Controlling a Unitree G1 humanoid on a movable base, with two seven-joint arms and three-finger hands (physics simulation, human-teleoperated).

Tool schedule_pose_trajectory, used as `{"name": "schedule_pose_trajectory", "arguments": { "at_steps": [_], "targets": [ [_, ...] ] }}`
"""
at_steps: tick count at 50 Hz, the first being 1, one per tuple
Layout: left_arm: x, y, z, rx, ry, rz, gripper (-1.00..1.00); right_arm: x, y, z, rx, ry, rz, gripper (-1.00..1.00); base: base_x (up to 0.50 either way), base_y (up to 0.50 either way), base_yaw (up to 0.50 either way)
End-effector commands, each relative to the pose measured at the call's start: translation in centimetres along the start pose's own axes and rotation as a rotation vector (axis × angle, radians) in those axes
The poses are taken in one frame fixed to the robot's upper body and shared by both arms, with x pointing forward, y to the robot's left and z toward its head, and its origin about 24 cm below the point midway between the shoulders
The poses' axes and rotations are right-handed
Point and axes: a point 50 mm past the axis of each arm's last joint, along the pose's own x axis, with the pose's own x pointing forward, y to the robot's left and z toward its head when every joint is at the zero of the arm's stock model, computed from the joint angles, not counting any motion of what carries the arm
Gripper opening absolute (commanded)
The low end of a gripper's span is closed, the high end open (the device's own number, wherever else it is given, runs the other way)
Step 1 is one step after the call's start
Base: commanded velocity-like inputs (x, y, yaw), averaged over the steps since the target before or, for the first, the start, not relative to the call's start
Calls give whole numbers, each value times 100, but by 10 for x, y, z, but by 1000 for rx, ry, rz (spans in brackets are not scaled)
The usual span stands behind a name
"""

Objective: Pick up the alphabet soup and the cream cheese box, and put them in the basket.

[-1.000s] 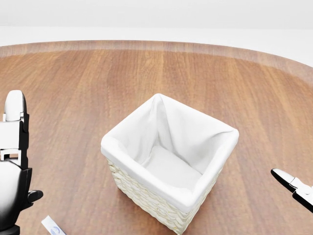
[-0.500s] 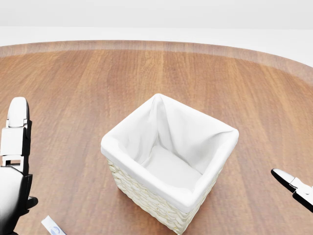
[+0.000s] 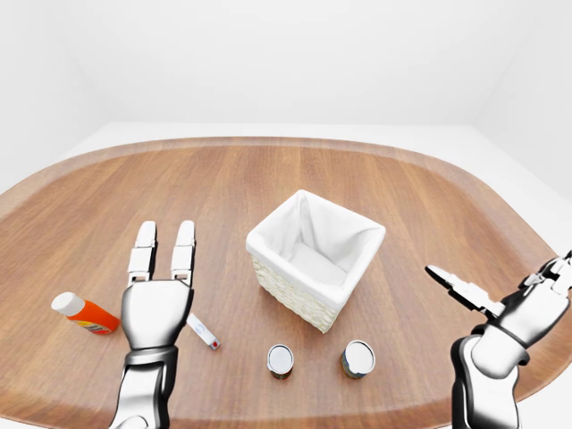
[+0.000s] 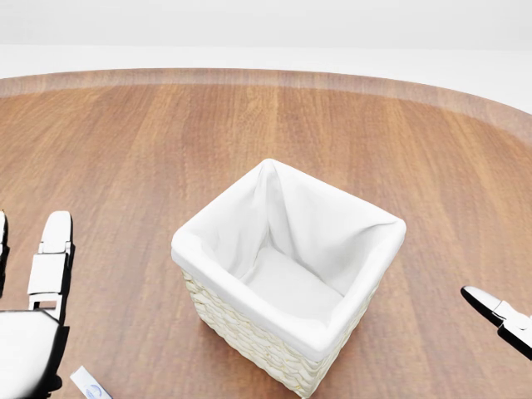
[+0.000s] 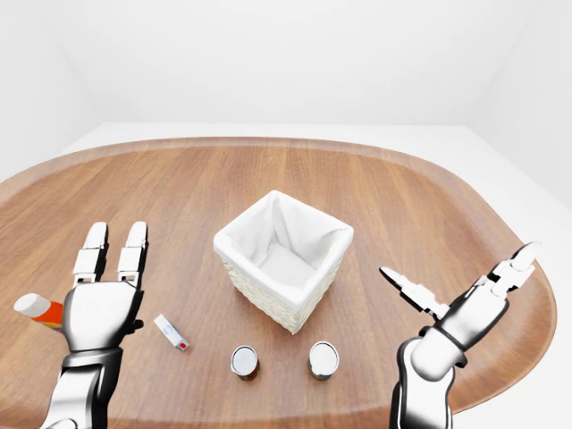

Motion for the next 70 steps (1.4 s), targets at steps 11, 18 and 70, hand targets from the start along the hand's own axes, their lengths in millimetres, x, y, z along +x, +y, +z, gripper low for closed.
{"name": "schedule_pose_trajectory", "arguments": {
  "at_steps": [11, 18, 70],
  "targets": [
    [-13, -50, 13, -80, -56, -183, 100, -1, 0, 2, -6, -3, -1, 100, 0, 0, 0],
    [-21, -69, 16, -35, -108, -218, 100, -1, 0, 1, -7, -4, 0, 100, 0, 0, 0],
    [-56, -158, 7, 193, -359, -596, 100, -2, 2, -2, -22, -12, 13, 100, 0, 0, 0]
  ]
}}
